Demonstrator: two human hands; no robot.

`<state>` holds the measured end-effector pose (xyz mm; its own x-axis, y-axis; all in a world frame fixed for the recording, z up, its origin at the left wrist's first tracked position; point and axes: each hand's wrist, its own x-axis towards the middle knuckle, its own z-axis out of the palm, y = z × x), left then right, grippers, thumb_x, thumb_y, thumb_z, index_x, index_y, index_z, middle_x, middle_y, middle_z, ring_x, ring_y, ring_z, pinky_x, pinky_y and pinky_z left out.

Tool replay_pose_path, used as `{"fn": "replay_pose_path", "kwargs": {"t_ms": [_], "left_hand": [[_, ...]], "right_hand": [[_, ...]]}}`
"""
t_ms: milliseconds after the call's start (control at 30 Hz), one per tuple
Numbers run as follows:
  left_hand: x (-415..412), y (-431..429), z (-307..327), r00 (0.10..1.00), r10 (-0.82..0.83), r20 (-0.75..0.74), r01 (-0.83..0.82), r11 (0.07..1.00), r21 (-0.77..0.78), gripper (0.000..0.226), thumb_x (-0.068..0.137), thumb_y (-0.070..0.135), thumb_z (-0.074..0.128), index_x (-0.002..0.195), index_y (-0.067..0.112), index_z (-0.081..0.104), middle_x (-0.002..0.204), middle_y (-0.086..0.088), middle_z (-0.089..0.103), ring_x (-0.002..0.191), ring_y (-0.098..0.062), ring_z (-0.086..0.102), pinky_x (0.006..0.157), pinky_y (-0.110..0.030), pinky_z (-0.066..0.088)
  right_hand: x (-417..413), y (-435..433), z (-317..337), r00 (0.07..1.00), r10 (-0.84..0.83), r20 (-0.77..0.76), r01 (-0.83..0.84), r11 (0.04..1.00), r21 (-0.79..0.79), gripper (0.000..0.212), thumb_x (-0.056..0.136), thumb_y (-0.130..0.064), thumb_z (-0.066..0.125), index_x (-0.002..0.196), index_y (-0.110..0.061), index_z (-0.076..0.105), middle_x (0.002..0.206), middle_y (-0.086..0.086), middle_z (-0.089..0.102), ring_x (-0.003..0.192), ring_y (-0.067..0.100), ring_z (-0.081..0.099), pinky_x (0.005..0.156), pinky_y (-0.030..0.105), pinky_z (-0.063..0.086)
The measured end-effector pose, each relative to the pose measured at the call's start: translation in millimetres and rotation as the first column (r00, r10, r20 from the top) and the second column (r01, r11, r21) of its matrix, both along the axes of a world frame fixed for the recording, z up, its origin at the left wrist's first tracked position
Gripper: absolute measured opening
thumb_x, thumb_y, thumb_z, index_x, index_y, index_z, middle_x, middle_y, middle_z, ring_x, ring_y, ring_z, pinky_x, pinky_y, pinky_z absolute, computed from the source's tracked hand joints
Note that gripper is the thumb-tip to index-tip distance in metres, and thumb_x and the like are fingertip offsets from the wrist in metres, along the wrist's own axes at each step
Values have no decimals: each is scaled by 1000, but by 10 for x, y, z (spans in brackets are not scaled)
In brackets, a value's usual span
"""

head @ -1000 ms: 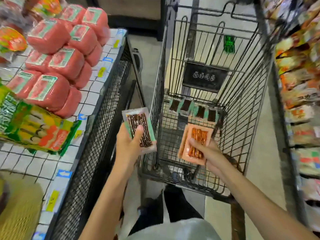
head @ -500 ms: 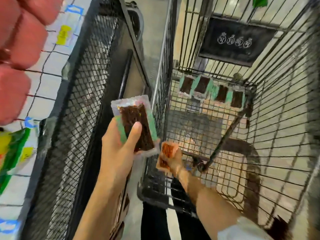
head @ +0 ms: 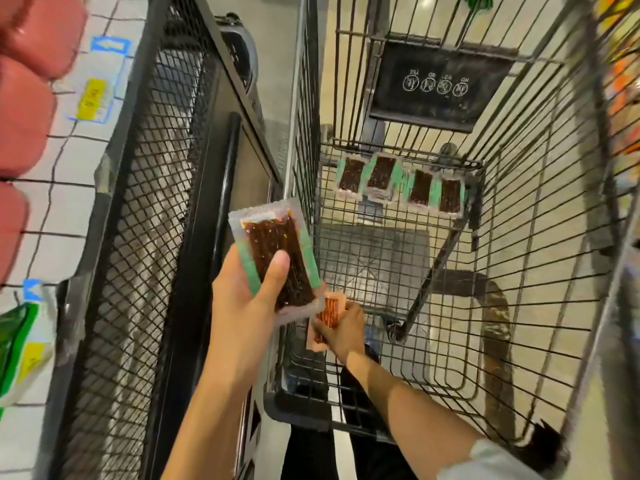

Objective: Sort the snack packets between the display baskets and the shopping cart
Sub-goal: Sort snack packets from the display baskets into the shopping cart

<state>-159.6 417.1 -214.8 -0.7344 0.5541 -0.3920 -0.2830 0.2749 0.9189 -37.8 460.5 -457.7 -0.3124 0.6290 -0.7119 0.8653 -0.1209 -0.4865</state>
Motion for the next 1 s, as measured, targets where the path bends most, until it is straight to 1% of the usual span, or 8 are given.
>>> {"fn": "replay_pose_path", "kwargs": {"t_ms": [233,400,433,500,700,767,867,1000], "left_hand": [[15,240,28,998,-52,23,52,999,2,36,89,25,56,123,14,55,113,-8,69,100,-30,69,81,-49,58],[108,742,-44,989,-76,126,77,997,-4,35,85,28,58,119,19,56,111,-9,70,96,-35,69,78,-52,57],[138,899,-82,984,-99,146,101,995,-5,34,84,30,59,117,21,57,110,-9,70,94,-34,70,73,-49,59],[204,1256,-209,973,-171,155,174,985,-12,33,84,34,60,116,23,57,110,-7,70,97,-33,69,73,-47,60],[420,2435,-842,911,-370,183,396,909,-134,60,90,43,57,142,18,39,155,-4,29,141,-18,29,115,-47,28],[454,2793,-1090,902,-410,137,427,894,-138,34,97,27,54,128,15,51,139,-4,50,128,-12,48,106,-41,41],[482,3271,-1418,899,-426,97,437,882,-177,10,98,12,52,99,21,57,96,2,63,73,6,64,56,-8,50],[499,3697,-1899,900,-414,139,436,858,-271,24,97,9,53,121,3,54,114,-16,63,90,-21,64,67,-23,55]], "right_hand": [[88,206,342,1000,-4,19,6,992,-125,52,84,-24,70,125,-5,43,123,8,51,117,24,53,98,34,47],[417,943,1315,974,124,-192,-89,980,180,38,95,-20,55,132,-12,48,130,3,51,120,18,50,101,24,39],[508,1216,1620,963,214,-166,-140,918,372,41,92,-16,60,131,-12,51,129,5,54,119,19,52,100,24,40],[714,1821,2063,919,395,-17,-217,540,813,42,78,-11,74,118,-5,62,118,9,64,113,22,56,94,27,46],[1066,3457,2693,912,323,255,-322,175,931,43,78,0,70,118,6,58,124,29,55,113,46,54,93,52,45],[1093,3787,2679,896,339,286,-343,122,931,43,79,0,66,120,8,55,127,29,51,118,46,50,94,51,44],[1122,4067,2495,893,343,292,-366,175,914,42,85,-3,61,125,9,50,133,28,47,125,43,43,103,49,37],[1125,4159,2199,865,428,263,-383,224,896,34,86,4,59,119,11,56,127,28,53,121,43,49,105,50,39]]}}
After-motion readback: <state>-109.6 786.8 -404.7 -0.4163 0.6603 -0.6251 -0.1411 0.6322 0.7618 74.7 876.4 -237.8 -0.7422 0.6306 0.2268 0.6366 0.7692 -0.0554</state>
